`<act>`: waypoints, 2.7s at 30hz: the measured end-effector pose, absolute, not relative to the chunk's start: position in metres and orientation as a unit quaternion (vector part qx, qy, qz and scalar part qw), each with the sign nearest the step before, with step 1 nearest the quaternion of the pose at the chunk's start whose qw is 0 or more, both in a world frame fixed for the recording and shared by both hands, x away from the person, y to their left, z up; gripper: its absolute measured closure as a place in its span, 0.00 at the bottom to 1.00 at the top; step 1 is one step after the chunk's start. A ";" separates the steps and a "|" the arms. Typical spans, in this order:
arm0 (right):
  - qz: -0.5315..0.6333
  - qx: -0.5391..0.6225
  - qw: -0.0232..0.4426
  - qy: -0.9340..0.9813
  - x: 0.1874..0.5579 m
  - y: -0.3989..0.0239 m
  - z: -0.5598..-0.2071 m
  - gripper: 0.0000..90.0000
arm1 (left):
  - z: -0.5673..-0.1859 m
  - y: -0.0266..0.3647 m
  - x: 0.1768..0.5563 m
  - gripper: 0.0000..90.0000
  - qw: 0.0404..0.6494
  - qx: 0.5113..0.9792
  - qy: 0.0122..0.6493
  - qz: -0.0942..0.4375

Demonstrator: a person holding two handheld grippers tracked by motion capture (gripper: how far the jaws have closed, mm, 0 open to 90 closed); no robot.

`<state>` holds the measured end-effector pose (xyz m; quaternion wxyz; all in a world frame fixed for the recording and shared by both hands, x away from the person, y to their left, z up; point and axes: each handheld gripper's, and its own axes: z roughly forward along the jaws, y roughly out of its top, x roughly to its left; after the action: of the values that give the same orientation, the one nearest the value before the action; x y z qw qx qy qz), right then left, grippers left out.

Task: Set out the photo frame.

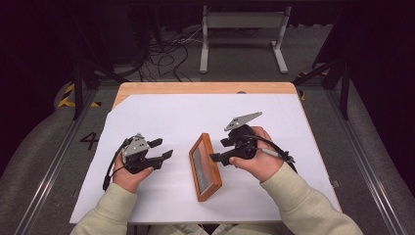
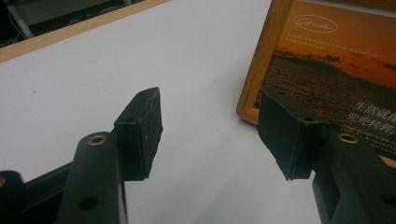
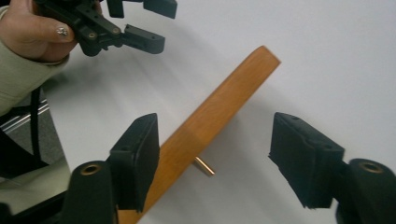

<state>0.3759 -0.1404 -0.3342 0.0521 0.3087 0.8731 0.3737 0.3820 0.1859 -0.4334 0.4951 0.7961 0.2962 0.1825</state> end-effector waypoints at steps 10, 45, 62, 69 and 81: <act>0.355 0.323 0.020 0.877 0.382 -0.122 -0.355 0.29 | -0.434 0.186 0.382 0.45 0.495 0.797 0.296 0.183; 0.302 0.373 -0.042 0.876 0.386 -0.101 -0.382 0.51 | -0.434 0.186 0.382 0.45 0.493 0.798 0.291 0.187; 0.291 0.386 -0.039 0.874 0.389 -0.104 -0.375 0.73 | -0.434 0.187 0.382 0.45 0.495 0.796 0.293 0.188; 0.292 0.380 -0.058 0.875 0.390 -0.108 -0.373 0.76 | -0.433 0.188 0.382 0.45 0.497 0.794 0.295 0.188; 0.297 0.317 -0.035 0.900 0.394 -0.122 -0.349 0.79 | -0.433 0.188 0.382 0.45 0.496 0.794 0.296 0.189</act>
<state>0.3943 -0.1225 -0.3489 -0.0352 0.3168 0.9000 0.2974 0.3822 0.1885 -0.4333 0.4964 0.7939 0.2957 0.1893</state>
